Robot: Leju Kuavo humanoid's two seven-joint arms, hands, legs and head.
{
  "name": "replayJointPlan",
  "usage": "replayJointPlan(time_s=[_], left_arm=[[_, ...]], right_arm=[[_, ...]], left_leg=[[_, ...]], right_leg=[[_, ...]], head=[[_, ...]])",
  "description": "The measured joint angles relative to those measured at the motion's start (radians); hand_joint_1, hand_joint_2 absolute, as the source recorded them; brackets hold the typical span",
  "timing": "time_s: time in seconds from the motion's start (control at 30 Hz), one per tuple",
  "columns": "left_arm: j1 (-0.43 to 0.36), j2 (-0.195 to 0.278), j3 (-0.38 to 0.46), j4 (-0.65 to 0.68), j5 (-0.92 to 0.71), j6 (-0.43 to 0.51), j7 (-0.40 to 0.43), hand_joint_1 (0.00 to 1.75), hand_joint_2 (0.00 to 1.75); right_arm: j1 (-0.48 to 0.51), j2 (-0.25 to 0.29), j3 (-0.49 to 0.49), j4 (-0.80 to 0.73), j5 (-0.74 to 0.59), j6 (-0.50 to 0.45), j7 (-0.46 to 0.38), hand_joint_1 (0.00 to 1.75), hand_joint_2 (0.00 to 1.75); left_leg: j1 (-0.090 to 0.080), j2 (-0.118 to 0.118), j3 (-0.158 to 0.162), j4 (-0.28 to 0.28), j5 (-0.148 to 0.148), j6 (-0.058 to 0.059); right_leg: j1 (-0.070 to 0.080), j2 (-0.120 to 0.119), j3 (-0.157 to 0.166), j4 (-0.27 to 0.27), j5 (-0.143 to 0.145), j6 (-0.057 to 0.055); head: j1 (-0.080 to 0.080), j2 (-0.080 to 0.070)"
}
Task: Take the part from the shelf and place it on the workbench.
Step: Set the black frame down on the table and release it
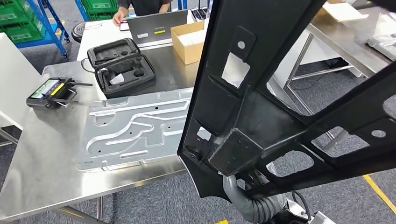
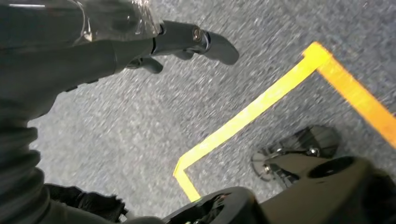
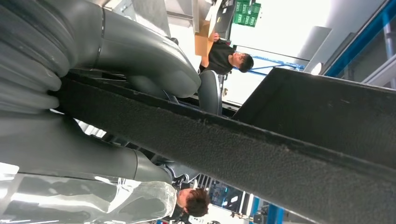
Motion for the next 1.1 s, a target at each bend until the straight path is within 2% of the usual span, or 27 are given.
replayJointPlan(time_s=[0.03,0.07,0.17,0.2,0.27,0.3,0.33,0.37,0.4,0.47,0.5,0.53,0.6,0.67,0.73,0.8,0.83,0.87,0.9,0.97,1.0,1.03,1.1], left_arm=[[0.0,0.0,0.0,0.0,0.0,-0.002,0.0,0.0,1.75],[0.001,0.001,0.0,0.0,0.0,-0.004,-0.001,0.0,1.75],[0.0,0.0,0.0,0.0,0.0,-0.008,-0.001,0.0,1.75],[-0.001,0.0,0.0,0.0,-0.001,-0.01,-0.002,0.0,1.75],[-0.001,0.0,0.0,0.0,-0.003,-0.02,-0.006,0.0,1.75],[-0.002,0.001,0.0,0.0,-0.004,-0.027,-0.011,0.0,1.75],[-0.001,0.001,0.0,0.0,-0.007,-0.035,-0.017,0.0,1.75],[-0.001,0.001,0.0,0.0,-0.01,-0.043,-0.025,0.0,1.75],[-0.001,0.001,0.0,0.0,-0.013,-0.05,-0.033,0.0,1.75],[-0.002,0.001,0.0,0.0,-0.024,-0.063,-0.048,0.0,1.75],[-0.003,0.001,-0.001,0.0,-0.029,-0.069,-0.054,0.0,1.75],[-0.004,0.002,-0.002,0.0,-0.036,-0.075,-0.058,0.0,1.75],[-0.007,0.003,-0.008,0.0,-0.051,-0.084,-0.057,0.0,1.75],[-0.013,0.004,-0.016,0.0,-0.067,-0.093,-0.049,0.0,1.75],[-0.021,0.005,-0.024,0.0,-0.078,-0.103,-0.04,0.0,1.75],[-0.027,0.005,-0.031,0.0,-0.086,-0.109,-0.034,0.0,1.75],[-0.029,0.005,-0.035,0.0,-0.088,-0.11,-0.032,0.0,1.75],[-0.03,0.005,-0.039,0.0,-0.089,-0.111,-0.031,0.0,1.75],[-0.032,0.006,-0.043,0.0,-0.09,-0.112,-0.03,0.0,1.75],[-0.033,0.006,-0.048,0.0,-0.092,-0.113,-0.028,0.0,1.75],[-0.034,0.006,-0.05,0.0,-0.093,-0.113,-0.027,0.0,1.75],[-0.034,0.006,-0.052,0.0,-0.094,-0.115,-0.027,0.0,1.75],[-0.036,0.006,-0.057,0.0,-0.101,-0.117,-0.025,0.0,1.75]], right_arm=[[-0.001,0.0,0.0,0.0,0.002,0.0,0.004,1.75,1.75],[-0.002,-0.001,0.0,0.0,0.004,0.0,0.007,1.75,1.75],[-0.004,-0.002,-0.001,0.0,0.006,-0.001,0.014,1.75,1.75],[-0.005,-0.003,-0.001,0.0,0.008,-0.001,0.016,1.75,1.75],[-0.009,-0.006,-0.002,0.0,0.02,0.003,0.035,1.75,1.75],[-0.014,-0.009,-0.003,0.0,0.032,0.009,0.056,1.75,1.75],[-0.024,-0.016,-0.006,-0.001,0.047,0.02,0.086,1.75,1.75],[-0.04,-0.025,-0.01,-0.003,0.066,0.035,0.123,1.75,1.75],[-0.065,-0.037,-0.017,-0.006,0.087,0.057,0.168,1.75,1.75],[-0.139,-0.07,-0.035,-0.013,0.132,0.111,0.272,1.75,1.75],[-0.187,-0.091,-0.046,-0.016,0.154,0.141,0.327,1.75,1.75],[-0.238,-0.112,-0.057,-0.016,0.176,0.171,0.379,1.75,1.75],[-0.344,-0.154,-0.073,-0.006,0.233,0.236,0.47,1.75,1.75],[-0.441,-0.19,-0.079,0.026,0.309,0.303,0.532,1.75,1.75],[-0.515,-0.216,-0.076,0.078,0.389,0.353,0.556,1.75,1.75],[-0.56,-0.233,-0.067,0.139,0.461,0.381,0.559,1.75,1.75],[-0.575,-0.238,-0.06,0.169,0.488,0.388,0.559,1.75,1.75],[-0.588,-0.244,-0.053,0.197,0.509,0.393,0.559,1.75,1.75],[-0.597,-0.248,-0.046,0.222,0.523,0.395,0.558,1.75,1.75],[-0.615,-0.255,-0.034,0.26,0.535,0.395,0.557,1.75,1.75],[-0.624,-0.259,-0.028,0.276,0.539,0.397,0.557,1.75,1.75],[-0.632,-0.262,-0.023,0.29,0.547,0.401,0.56,1.75,1.75],[-0.646,-0.268,-0.011,0.322,0.58,0.421,0.569,1.75,1.75]], left_leg=[[-0.001,0.001,0.008,-0.024,0.01,0.006],[-0.004,0.001,0.01,-0.027,0.008,0.015],[0.0,0.001,0.018,-0.031,0.028,0.039],[0.002,0.001,0.02,-0.032,0.029,0.046],[0.001,0.002,0.02,-0.033,0.027,0.053],[-0.001,0.002,0.02,-0.033,0.025,0.055],[-0.003,0.002,0.021,-0.032,0.023,0.057],[-0.004,0.002,0.023,-0.032,0.022,0.058],[-0.005,0.001,0.025,-0.032,0.021,0.057],[-0.009,0.001,0.03,-0.032,0.018,0.055],[-0.012,0.001,0.032,-0.032,0.016,0.052],[-0.014,0.001,0.033,-0.032,0.016,0.048],[-0.015,0.001,0.033,-0.035,0.017,0.038],[-0.014,0.001,0.026,-0.022,0.008,0.026],[-0.013,0.0,-0.015,0.061,-0.037,0.015],[-0.012,0.0,-0.085,0.2,-0.094,0.008],[-0.012,0.0,-0.111,0.246,-0.104,0.005],[-0.011,0.0,-0.12,0.255,-0.095,0.004],[-0.01,0.0,-0.108,0.22,-0.068,0.003],[-0.009,0.0,-0.044,0.072,0.004,0.006],[-0.009,0.0,-0.018,0.011,0.027,0.012],[-0.009,-0.001,-0.002,-0.026,0.039,0.018],[-0.013,-0.003,0.001,-0.039,0.04,0.032]], right_leg=[[0.002,0.001,0.002,0.0,-0.006,0.007],[0.003,0.002,0.004,0.0,-0.011,0.013],[0.001,0.001,0.003,0.02,-0.035,0.027],[0.0,0.0,-0.014,0.058,-0.059,0.031],[-0.001,-0.001,-0.08,0.19,-0.124,0.035],[-0.001,-0.001,-0.117,0.255,-0.147,0.036],[-0.001,-0.001,-0.142,0.293,-0.151,0.037],[-0.001,-0.001,-0.148,0.291,-0.136,0.036],[0.0,-0.001,-0.133,0.247,-0.102,0.033],[0.004,-0.001,-0.072,0.103,-0.026,0.025],[0.008,-0.001,-0.049,0.048,-0.001,0.02],[0.011,-0.001,-0.037,0.018,0.01,0.017],[0.014,-0.001,-0.038,0.008,0.015,0.008],[0.008,-0.004,-0.036,0.0,0.022,-0.003],[0.004,-0.008,-0.035,-0.006,0.028,-0.012],[0.005,-0.011,-0.037,-0.005,0.028,-0.014],[0.005,-0.011,-0.038,-0.005,0.028,-0.014],[0.005,-0.011,-0.038,-0.005,0.028,-0.014],[0.005,-0.011,-0.037,-0.004,0.027,-0.012],[0.006,-0.009,-0.035,-0.003,0.022,-0.007],[0.008,-0.008,-0.035,-0.003,0.02,-0.003],[0.01,-0.007,-0.035,-0.002,0.018,0.0],[0.012,-0.006,-0.036,-0.004,0.016,0.008]], head=[[0.0,0.0],[0.001,0.0],[0.002,0.0],[0.003,0.0],[0.004,0.0],[0.004,0.0],[0.004,0.0],[0.004,0.0],[0.004,0.0],[0.004,0.0],[0.003,0.0],[0.003,0.0],[0.003,0.0],[0.002,0.0],[0.0,0.0],[0.0,0.0],[0.0,0.0],[0.0,0.0],[0.0,0.0],[0.0,0.0],[0.0,0.0],[0.0,0.0],[0.001,0.0]])
